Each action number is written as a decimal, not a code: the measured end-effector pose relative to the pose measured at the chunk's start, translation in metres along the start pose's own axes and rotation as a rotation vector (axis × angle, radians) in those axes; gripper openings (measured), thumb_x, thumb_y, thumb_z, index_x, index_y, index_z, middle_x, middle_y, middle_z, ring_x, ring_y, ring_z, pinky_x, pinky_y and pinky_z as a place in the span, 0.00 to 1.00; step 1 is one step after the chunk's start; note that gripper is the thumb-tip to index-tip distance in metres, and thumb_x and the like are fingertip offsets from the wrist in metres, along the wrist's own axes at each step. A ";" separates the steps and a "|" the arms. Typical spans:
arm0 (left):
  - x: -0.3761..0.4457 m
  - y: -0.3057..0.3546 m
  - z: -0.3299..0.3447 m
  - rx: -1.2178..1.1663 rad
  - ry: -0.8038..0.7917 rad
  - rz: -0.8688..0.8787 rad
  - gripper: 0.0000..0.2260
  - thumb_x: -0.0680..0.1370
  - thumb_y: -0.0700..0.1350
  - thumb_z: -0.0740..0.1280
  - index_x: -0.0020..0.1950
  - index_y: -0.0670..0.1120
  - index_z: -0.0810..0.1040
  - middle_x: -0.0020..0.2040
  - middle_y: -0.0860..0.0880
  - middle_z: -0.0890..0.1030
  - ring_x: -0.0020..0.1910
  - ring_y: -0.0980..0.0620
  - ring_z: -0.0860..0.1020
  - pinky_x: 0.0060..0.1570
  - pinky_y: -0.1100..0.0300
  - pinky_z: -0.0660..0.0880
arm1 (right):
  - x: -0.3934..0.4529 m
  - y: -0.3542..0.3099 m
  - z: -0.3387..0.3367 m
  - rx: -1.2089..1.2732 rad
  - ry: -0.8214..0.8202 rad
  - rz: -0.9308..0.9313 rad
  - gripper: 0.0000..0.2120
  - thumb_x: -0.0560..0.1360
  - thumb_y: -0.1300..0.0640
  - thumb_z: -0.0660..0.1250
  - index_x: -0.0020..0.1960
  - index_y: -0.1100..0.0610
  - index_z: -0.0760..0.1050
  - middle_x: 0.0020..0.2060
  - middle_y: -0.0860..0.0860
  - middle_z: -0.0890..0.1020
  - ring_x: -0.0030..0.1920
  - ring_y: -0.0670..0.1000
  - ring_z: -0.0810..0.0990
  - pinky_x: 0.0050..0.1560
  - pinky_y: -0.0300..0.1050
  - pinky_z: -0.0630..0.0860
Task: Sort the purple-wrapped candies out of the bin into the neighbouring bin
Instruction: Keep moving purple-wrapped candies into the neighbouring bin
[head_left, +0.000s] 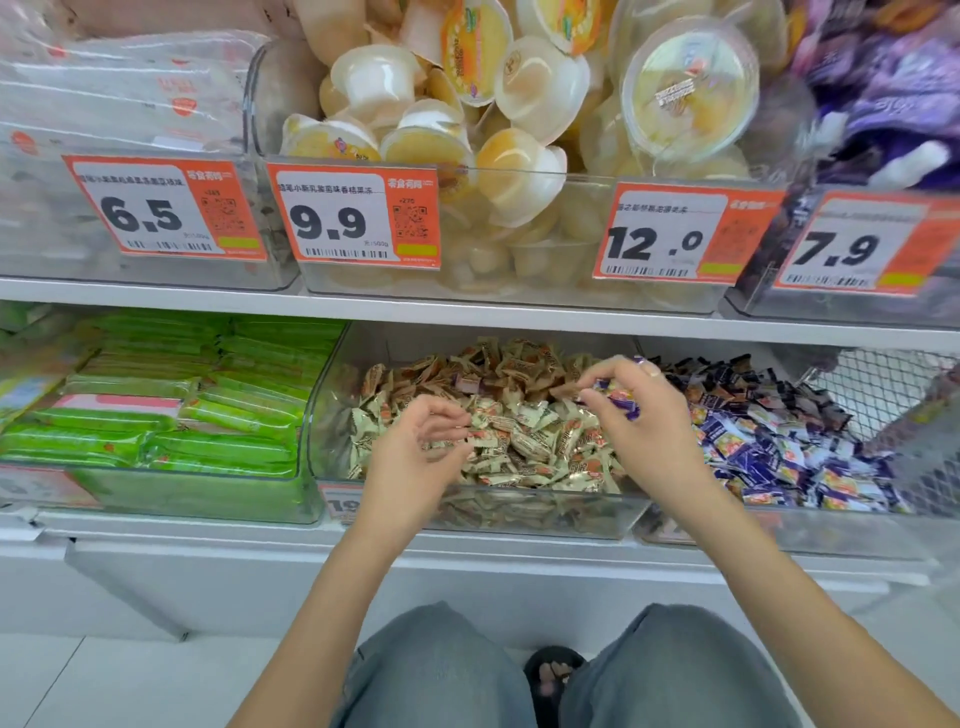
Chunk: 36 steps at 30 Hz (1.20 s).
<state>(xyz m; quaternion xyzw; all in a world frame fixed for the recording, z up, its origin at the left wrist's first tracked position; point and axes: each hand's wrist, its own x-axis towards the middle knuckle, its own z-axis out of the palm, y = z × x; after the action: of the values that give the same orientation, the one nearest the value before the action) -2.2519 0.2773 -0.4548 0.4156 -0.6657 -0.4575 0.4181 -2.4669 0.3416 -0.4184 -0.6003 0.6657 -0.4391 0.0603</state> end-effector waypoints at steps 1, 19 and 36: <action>-0.001 -0.003 -0.006 0.081 0.038 0.030 0.14 0.72 0.34 0.72 0.46 0.52 0.76 0.46 0.54 0.82 0.46 0.62 0.79 0.45 0.69 0.76 | -0.001 0.014 -0.016 -0.070 0.067 -0.001 0.09 0.77 0.59 0.66 0.45 0.45 0.74 0.43 0.48 0.77 0.44 0.41 0.72 0.42 0.24 0.65; -0.001 -0.029 -0.047 0.369 0.017 0.047 0.08 0.74 0.37 0.70 0.44 0.51 0.79 0.41 0.56 0.81 0.42 0.62 0.78 0.45 0.62 0.77 | 0.048 0.000 0.063 -0.565 -0.529 0.054 0.31 0.74 0.36 0.61 0.74 0.42 0.58 0.72 0.53 0.67 0.70 0.61 0.65 0.70 0.60 0.62; 0.107 -0.032 -0.018 0.767 -0.330 0.088 0.18 0.76 0.51 0.67 0.66 0.51 0.74 0.63 0.49 0.77 0.55 0.51 0.78 0.56 0.55 0.75 | 0.117 0.029 0.121 -0.232 -0.664 0.018 0.12 0.77 0.56 0.67 0.60 0.49 0.77 0.58 0.48 0.79 0.57 0.50 0.77 0.52 0.41 0.71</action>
<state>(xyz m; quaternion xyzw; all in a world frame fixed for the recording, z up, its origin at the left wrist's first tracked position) -2.2624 0.1652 -0.4630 0.4333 -0.8631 -0.2184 0.1398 -2.4467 0.1771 -0.4586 -0.7072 0.6605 -0.1407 0.2092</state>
